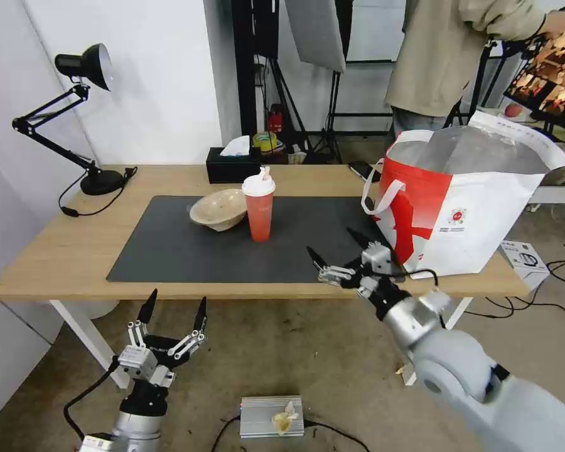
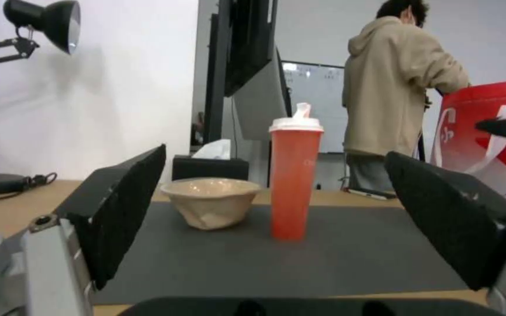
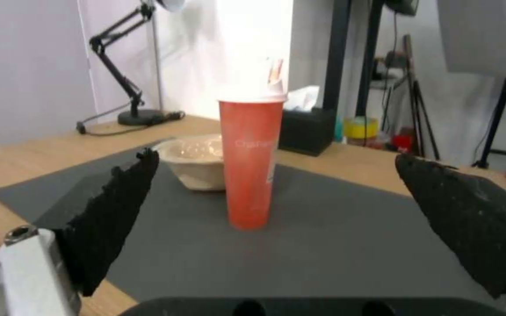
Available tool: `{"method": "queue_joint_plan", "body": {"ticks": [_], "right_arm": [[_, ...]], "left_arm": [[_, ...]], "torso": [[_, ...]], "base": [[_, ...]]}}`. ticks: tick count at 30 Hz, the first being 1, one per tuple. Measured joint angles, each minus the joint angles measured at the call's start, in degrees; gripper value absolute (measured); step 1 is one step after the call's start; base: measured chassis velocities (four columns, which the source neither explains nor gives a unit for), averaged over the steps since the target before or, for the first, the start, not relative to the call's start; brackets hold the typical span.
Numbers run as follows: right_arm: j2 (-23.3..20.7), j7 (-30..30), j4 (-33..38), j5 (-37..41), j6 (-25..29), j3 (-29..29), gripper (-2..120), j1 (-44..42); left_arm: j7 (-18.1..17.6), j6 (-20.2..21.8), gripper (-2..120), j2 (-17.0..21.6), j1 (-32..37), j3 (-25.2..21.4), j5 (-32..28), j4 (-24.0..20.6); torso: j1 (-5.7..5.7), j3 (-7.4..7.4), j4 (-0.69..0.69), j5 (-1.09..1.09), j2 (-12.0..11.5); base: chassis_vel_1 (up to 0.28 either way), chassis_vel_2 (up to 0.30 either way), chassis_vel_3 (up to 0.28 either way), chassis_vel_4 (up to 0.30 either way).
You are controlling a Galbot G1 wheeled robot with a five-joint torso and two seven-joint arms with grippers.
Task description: Pick up the trash from the table and place it into the takeout bag.
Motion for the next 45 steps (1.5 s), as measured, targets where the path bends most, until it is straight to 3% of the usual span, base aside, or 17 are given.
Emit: {"method": "queue_joint_plan", "body": {"ticks": [23,45], "right_arm": [[5.0,5.06,-11.83,17.2,-6.63,-16.82,100,22.39],[11.55,5.18,-21.16,17.57,-7.52,-23.2,100,29.55]], "left_arm": [[-0.01,0.46,100,0.02,-1.45,-0.71,-0.49,0.85],[0.04,1.37,100,0.47,-3.13,-0.96,-1.93,2.49]], "torso": [[0.0,0.0,0.0,0.0,0.0],[-0.01,0.0,-0.01,0.01,0.01]], "base": [[0.0,0.0,0.0,0.0],[0.0,0.0,0.0,0.0]]}}
